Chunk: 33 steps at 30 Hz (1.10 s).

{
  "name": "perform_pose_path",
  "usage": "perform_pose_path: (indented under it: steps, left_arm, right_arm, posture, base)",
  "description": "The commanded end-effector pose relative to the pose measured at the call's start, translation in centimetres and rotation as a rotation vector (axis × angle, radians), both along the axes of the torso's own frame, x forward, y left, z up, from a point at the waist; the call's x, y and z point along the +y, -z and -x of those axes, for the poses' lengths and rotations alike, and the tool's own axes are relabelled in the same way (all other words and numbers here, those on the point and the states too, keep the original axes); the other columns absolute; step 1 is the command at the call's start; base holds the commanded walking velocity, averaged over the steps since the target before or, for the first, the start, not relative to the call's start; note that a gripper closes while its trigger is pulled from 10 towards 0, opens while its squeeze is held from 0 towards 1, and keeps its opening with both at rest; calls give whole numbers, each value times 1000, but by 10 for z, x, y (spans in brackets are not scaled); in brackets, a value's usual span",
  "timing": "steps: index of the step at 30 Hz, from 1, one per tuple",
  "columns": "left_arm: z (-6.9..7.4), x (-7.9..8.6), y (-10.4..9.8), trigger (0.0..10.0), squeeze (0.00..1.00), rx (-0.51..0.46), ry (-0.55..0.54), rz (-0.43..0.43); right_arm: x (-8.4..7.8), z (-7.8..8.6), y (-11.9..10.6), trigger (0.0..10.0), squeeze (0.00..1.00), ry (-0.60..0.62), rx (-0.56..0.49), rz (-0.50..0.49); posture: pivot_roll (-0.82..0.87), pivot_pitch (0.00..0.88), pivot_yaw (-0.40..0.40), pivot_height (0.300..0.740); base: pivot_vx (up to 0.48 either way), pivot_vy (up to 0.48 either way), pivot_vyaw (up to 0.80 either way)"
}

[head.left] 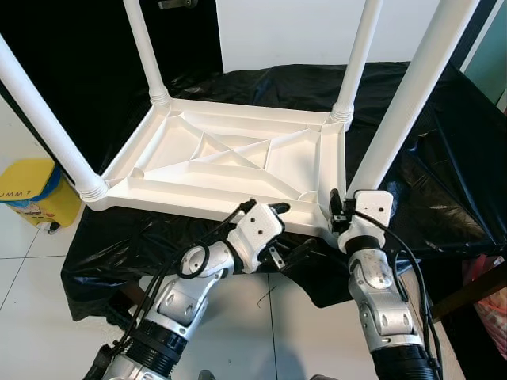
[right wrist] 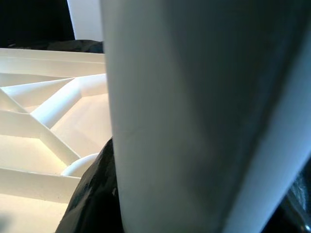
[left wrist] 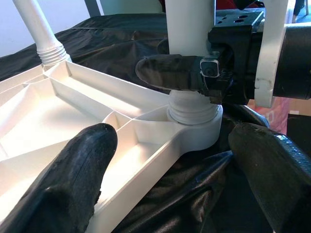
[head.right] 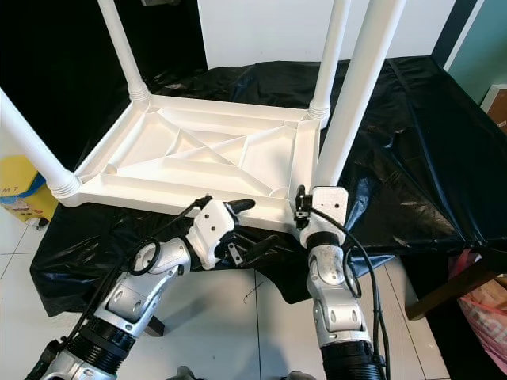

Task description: Building children table

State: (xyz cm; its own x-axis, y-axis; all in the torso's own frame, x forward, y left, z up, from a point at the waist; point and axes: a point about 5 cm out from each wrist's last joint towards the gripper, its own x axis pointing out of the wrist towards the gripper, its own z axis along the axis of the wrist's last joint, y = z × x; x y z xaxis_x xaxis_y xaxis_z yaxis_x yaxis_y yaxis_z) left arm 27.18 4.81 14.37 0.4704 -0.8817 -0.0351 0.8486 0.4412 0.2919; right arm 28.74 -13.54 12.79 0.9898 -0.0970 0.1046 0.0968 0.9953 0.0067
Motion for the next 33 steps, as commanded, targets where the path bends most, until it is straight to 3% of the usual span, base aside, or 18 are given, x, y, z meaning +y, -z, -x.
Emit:
perform_pose_path:
  steps: [1,4,5,6,7,9,10,12,16,19,22,23,33]
  left_arm:
    - [2,-1,-1,10000,0,-4,7,-6]
    - [2,-2,-1,10000,0,-3,11,-7]
    - [2,-2,-1,10000,0,-3,12,-7]
    - [2,-2,-1,10000,0,-3,12,-7]
    - [3,-2,-1,10000,0,-3,13,-7]
    - [3,-2,-1,10000,0,-3,13,-7]
    - [3,-2,-1,10000,0,-3,14,-8]
    - [3,-2,-1,10000,0,-3,15,-8]
    - [3,-3,-1,10000,0,-4,18,-9]
    - [3,-3,-1,10000,0,-4,18,-10]
    - [3,-3,0,10000,0,-4,23,-12]
    - [4,-4,0,10000,0,-4,25,-14]
    - [5,-2,2,10000,0,-5,42,-35]
  right_arm:
    - [-3,6,23,10000,0,22,114,6]
    - [-3,6,22,10000,0,23,109,5]
    - [-3,6,21,10000,208,19,102,5]
    - [-3,6,21,10000,208,19,102,5]
    - [-4,6,20,10000,510,16,95,5]
    - [-4,6,20,10000,510,16,95,5]
    - [-4,6,18,10000,1000,-2,82,6]
    - [-4,6,15,10000,1000,-31,60,14]
    - [-11,8,8,10000,1000,-215,-5,59]
    - [-13,8,7,10000,1000,-247,-14,72]
    - [-15,7,2,10000,1000,-401,-34,97]
    - [-16,7,2,10000,0,-447,-35,111]
    - [-17,-2,3,10000,0,-606,-17,159]
  posture:
    - [-40,69,16,740]
    - [-40,70,18,740]
    - [-41,70,18,740]
    - [-41,70,18,740]
    - [-41,70,18,740]
    - [-41,70,18,740]
    - [-42,69,18,740]
    - [-42,69,17,740]
    - [-44,63,17,740]
    - [-44,63,17,740]
    - [-45,59,20,740]
    - [-43,57,19,740]
    - [-10,39,31,740]
  base:
    - [0,0,0]
    - [0,0,0]
    - [0,0,0]
    - [0,0,0]
    - [0,0,0]
    - [0,0,0]
    - [0,0,0]
    - [0,0,0]
    - [0,0,0]
    - [0,0,0]
    - [0,0,0]
    - [0,0,0]
    - [0,0,0]
